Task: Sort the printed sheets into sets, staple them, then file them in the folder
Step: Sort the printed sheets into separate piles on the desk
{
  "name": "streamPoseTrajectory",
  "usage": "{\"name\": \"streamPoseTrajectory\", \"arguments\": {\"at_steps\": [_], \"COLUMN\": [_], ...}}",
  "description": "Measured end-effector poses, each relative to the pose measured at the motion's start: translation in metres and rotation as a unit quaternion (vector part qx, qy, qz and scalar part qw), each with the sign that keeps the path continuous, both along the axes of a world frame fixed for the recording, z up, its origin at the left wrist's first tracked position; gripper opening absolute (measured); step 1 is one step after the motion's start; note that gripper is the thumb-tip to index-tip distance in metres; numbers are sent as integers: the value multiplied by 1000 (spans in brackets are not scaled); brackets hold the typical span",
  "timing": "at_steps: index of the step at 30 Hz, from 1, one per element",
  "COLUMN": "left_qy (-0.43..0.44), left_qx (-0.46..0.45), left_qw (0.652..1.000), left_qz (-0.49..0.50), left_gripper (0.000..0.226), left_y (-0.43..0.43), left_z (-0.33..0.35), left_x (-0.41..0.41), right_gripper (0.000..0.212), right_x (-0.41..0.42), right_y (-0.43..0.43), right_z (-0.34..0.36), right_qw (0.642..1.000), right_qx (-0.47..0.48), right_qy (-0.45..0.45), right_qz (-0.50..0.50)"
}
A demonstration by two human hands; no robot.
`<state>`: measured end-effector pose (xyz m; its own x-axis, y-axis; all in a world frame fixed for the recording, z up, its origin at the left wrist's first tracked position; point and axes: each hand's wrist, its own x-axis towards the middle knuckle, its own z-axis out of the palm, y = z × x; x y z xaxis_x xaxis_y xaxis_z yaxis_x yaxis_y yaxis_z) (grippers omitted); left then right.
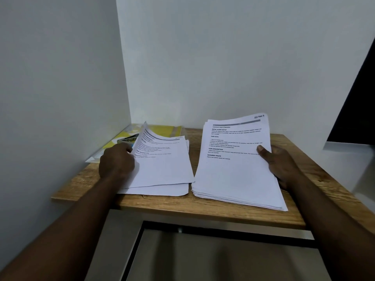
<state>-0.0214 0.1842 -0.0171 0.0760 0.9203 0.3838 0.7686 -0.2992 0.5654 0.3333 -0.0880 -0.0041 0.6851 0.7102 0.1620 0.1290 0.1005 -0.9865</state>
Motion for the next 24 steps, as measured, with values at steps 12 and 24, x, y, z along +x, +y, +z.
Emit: {"name": "streamPoseTrajectory", "arguments": {"at_steps": [12,24], "left_qy": [22,237], "left_qx": [-18,112], "left_qw": [999,965], "left_qz": [-30,-23], "left_gripper": [26,31], "left_y": [10,-22], "left_z": [3,7], "left_x": [-9,18], "right_gripper": [27,26], "right_x": [-2,0], "right_y": [-1,1], "right_z": [2,0], "right_qw": [1000,1000], "right_qx": [-3,-16], "right_qy": [-6,-21], "right_qz": [-3,-11]}}
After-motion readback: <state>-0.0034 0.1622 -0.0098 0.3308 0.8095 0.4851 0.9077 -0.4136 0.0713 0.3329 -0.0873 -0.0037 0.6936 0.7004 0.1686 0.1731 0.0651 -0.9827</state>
